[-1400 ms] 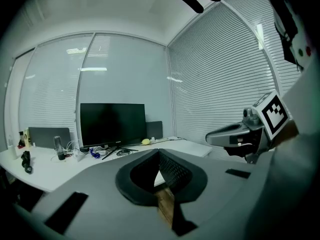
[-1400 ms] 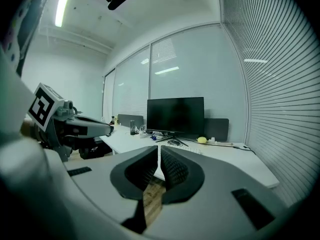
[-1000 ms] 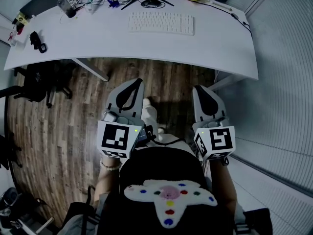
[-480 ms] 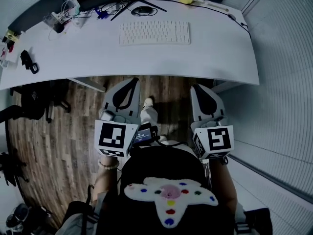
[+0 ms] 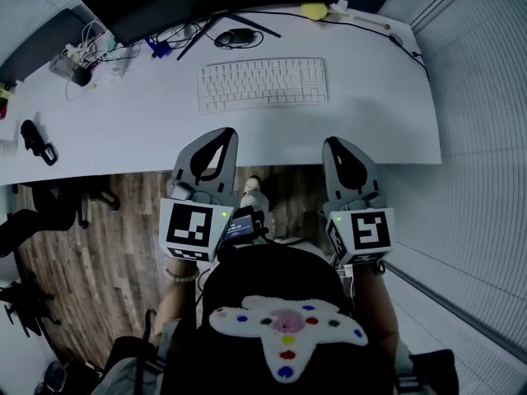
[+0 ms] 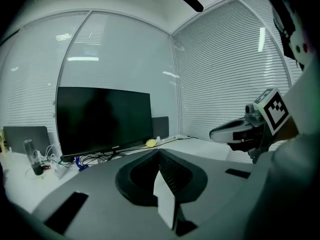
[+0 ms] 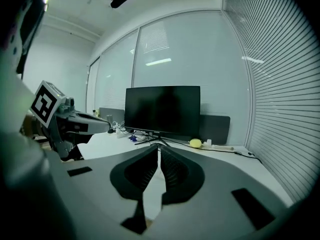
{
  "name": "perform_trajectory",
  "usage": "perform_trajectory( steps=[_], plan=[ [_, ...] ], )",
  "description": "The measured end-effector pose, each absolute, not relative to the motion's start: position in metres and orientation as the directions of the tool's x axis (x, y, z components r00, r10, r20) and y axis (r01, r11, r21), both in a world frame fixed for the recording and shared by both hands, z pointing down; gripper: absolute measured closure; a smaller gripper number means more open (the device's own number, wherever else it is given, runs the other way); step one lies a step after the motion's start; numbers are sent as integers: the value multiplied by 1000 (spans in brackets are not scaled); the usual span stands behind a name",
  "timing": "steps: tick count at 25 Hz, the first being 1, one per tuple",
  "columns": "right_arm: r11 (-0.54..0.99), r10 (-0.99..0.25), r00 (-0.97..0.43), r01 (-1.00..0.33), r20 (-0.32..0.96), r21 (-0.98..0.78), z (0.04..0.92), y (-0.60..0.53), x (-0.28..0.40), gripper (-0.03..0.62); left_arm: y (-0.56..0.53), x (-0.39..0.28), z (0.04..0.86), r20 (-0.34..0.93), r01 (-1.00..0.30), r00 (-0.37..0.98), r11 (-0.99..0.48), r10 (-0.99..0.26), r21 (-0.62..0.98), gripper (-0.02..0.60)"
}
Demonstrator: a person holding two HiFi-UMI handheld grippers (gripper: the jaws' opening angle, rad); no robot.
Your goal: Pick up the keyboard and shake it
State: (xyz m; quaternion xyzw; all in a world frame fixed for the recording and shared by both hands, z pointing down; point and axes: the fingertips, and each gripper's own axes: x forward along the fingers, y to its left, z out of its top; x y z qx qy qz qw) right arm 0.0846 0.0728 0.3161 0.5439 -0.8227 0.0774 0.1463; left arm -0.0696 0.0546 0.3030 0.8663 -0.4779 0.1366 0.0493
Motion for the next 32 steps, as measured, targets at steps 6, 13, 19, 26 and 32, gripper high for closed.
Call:
perform_trajectory(
  steps=[6, 13, 19, 26, 32],
  plan=[
    [403, -868, -364, -914, 338, 50, 311, 24, 57, 551, 6, -93, 305, 296, -833, 518, -552, -802, -36, 565],
    [400, -861, -357, -915, 362, 49, 323, -20, 33, 551, -35, -115, 320, 307, -829, 533, -560, -789, 0, 565],
    [389, -855, -346, -921, 385, 35, 331, -33, 18, 551, -49, -133, 327, 311, -841, 527, -539, -791, 54, 565],
    [416, -837, -363, -908, 409, 45, 332, -45, 4, 551, -59, -151, 337, 324, -855, 510, -510, -797, 95, 565],
    [446, -810, -383, -894, 445, 43, 342, -49, -1, 551, -63, -162, 348, 343, -876, 475, -474, -810, 93, 565]
  ],
)
